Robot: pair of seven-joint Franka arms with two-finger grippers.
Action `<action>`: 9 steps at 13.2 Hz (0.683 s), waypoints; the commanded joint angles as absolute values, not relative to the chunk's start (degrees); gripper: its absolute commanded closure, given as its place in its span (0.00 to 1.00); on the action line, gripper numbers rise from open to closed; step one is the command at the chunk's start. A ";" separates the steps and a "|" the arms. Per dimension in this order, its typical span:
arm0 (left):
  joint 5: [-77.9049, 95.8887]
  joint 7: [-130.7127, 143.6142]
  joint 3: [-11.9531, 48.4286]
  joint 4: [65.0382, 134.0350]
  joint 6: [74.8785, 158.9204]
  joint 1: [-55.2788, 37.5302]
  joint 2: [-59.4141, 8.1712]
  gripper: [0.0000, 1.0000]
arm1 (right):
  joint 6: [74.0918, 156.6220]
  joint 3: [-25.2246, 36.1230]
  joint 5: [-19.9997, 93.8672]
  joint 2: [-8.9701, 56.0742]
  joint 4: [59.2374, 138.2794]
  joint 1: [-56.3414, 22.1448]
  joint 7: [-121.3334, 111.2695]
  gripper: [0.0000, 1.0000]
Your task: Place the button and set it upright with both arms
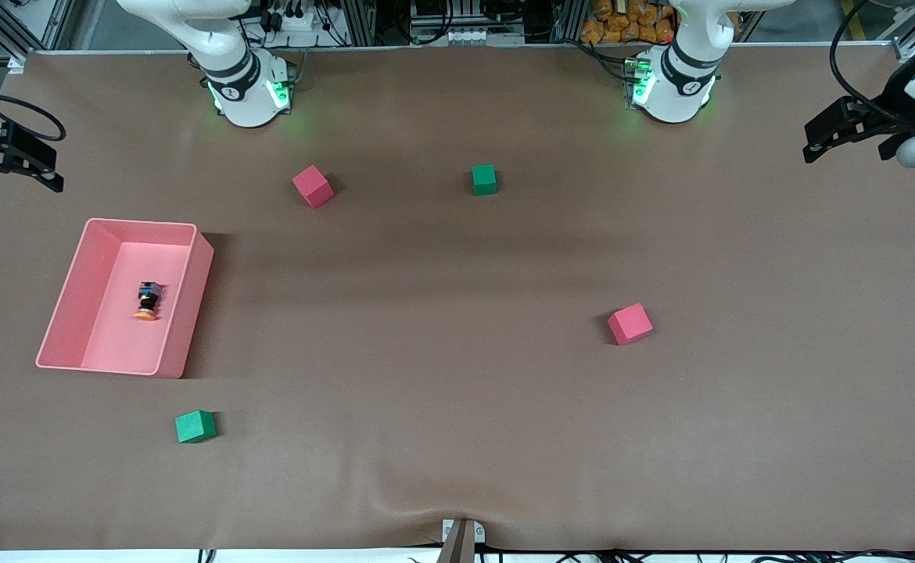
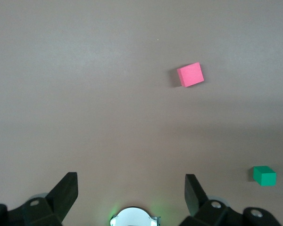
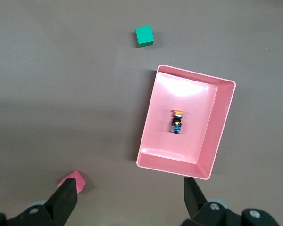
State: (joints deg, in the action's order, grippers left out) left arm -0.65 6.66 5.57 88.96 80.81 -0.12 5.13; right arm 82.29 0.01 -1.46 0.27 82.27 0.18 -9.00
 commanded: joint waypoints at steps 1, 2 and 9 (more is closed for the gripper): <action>-0.35 5.63 4.92 89.21 81.21 -0.70 5.80 0.00 | 81.47 -0.26 -1.23 0.79 81.04 0.53 -8.26 0.00; -0.44 5.63 4.92 89.21 81.21 -0.70 5.80 0.00 | 81.47 -0.26 -1.23 0.79 81.04 0.53 -8.35 0.00; -0.70 5.71 5.36 88.07 80.68 -0.53 4.13 0.00 | 82.09 -0.09 -1.93 2.80 80.95 0.88 -8.00 0.00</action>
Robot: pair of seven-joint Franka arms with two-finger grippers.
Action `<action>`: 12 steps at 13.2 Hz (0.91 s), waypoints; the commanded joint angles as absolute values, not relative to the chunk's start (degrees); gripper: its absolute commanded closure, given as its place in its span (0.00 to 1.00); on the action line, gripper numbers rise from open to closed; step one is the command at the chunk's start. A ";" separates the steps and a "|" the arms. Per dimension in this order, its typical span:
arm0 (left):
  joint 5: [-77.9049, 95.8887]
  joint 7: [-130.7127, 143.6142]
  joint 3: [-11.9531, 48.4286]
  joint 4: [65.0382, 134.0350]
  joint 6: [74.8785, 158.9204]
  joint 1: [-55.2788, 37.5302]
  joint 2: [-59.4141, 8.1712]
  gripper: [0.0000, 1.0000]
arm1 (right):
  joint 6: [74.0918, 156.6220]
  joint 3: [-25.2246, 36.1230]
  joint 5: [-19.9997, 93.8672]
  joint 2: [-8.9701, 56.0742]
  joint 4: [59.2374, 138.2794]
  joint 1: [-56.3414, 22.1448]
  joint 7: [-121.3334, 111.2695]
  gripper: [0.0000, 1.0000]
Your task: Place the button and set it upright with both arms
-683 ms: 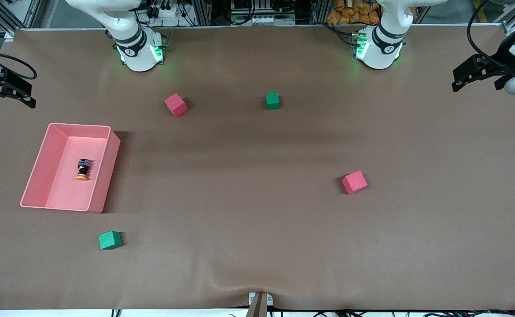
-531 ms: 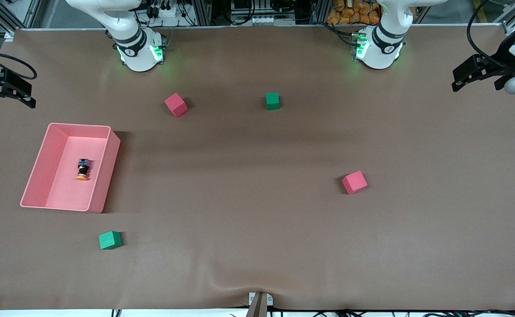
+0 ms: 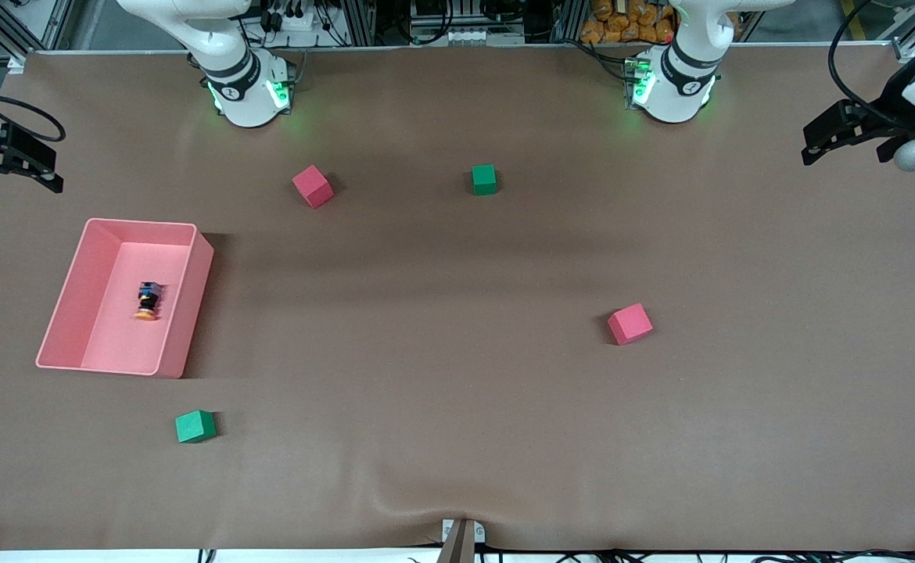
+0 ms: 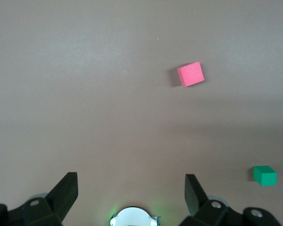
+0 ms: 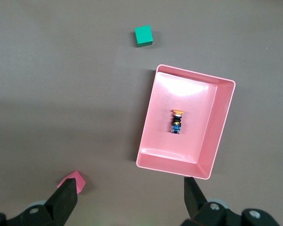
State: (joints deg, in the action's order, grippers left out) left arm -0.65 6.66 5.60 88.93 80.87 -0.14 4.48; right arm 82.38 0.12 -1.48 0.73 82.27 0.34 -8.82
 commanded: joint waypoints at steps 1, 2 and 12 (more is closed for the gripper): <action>-0.70 5.71 5.45 88.07 80.68 -0.44 4.13 0.00 | 82.26 0.09 -2.54 4.03 80.95 0.97 -8.00 0.00; -0.62 5.80 5.45 88.07 80.68 -0.44 4.13 0.00 | 84.09 0.87 -2.03 5.26 80.95 1.66 -8.09 0.00; -0.18 6.06 5.45 87.80 81.30 -0.26 3.16 0.00 | 96.04 1.14 -1.41 21.00 85.32 10.80 -8.70 0.00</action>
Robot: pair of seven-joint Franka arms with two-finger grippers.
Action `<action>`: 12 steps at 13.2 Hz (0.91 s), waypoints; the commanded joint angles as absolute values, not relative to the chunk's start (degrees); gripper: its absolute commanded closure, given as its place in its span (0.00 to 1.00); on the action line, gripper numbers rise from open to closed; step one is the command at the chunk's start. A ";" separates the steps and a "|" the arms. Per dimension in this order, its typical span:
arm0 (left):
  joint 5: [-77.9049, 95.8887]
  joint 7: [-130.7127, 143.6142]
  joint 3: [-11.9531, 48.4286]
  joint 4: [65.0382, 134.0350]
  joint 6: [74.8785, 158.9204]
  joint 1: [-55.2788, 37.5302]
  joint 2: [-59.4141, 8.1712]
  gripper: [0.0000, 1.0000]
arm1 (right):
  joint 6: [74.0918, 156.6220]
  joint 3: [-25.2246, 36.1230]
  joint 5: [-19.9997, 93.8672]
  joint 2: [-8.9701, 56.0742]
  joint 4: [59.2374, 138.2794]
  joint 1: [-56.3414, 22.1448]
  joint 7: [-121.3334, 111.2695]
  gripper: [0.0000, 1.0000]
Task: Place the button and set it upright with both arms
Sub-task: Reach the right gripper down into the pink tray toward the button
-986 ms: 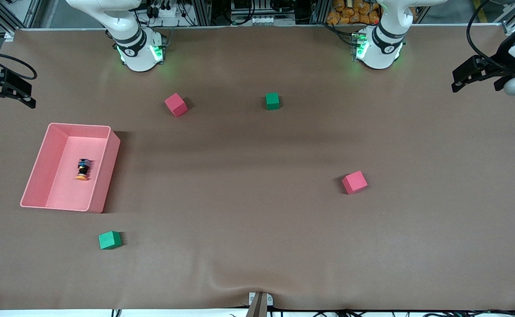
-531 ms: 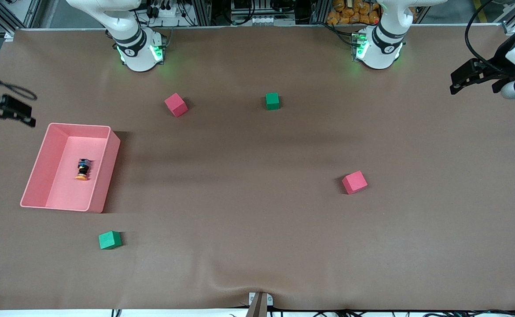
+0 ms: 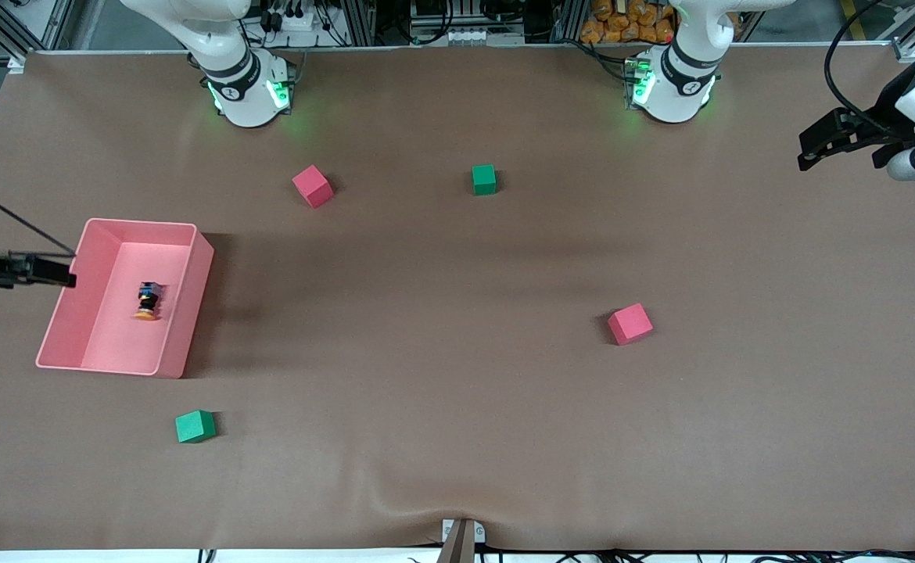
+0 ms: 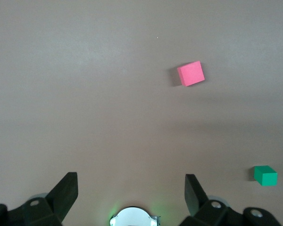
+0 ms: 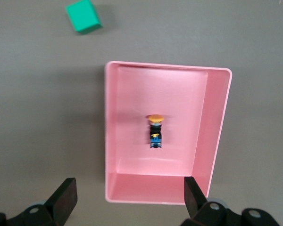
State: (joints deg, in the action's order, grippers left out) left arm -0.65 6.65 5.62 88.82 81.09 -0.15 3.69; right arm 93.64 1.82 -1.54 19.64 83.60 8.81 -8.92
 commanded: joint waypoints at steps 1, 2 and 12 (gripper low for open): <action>-0.18 6.06 5.45 87.80 81.39 -0.35 3.08 0.00 | 98.33 1.14 -1.41 21.27 87.86 11.85 -8.70 0.00; -0.18 6.06 5.45 87.80 81.65 -0.26 2.90 0.00 | 101.39 1.14 -1.32 21.27 90.94 12.56 -8.44 0.00; -0.18 5.80 5.45 87.89 82.09 -0.18 2.90 0.00 | 120.67 1.23 5.45 26.00 106.61 16.08 -9.23 0.00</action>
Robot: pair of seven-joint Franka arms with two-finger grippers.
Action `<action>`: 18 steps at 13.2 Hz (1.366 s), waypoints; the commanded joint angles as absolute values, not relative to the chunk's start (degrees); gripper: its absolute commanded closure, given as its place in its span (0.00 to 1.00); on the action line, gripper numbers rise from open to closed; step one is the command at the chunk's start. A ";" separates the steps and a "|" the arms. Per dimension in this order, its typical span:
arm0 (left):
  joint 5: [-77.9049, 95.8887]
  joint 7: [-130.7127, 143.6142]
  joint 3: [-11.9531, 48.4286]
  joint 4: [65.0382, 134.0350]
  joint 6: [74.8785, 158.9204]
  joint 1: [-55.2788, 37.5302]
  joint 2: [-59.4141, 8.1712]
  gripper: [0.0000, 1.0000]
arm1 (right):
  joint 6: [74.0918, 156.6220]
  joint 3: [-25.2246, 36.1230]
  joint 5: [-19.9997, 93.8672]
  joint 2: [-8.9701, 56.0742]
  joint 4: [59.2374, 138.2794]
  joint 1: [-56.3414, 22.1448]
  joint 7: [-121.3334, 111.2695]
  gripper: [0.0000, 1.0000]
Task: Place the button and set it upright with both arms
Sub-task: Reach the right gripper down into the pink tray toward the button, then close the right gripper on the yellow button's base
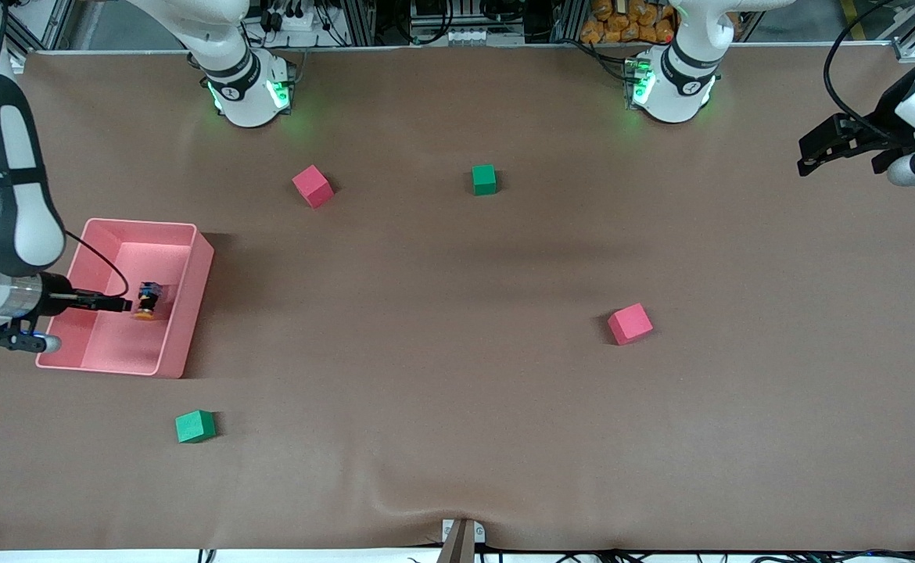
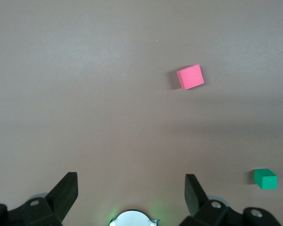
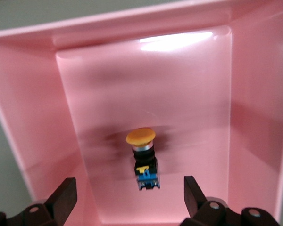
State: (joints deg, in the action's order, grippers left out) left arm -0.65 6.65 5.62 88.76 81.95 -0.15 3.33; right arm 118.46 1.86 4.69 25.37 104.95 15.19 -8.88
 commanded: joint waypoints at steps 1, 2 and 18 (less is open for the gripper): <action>-0.18 5.80 5.45 87.89 82.09 -0.09 2.90 0.00 | 120.93 1.23 5.45 26.97 106.70 16.00 -9.23 0.00; -0.18 5.80 5.45 87.89 82.09 -0.09 2.90 0.00 | 120.94 1.23 5.36 27.42 106.79 15.74 -9.32 0.00; -0.18 5.80 5.45 87.98 81.65 -0.18 3.34 0.00 | 128.85 1.32 4.13 32.17 108.81 17.14 -19.24 0.80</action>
State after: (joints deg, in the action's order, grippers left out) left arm -0.64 6.65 5.63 88.65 81.95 -0.16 3.29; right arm 127.75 2.04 4.52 32.54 108.13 15.82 -16.89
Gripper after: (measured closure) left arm 0.000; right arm 0.339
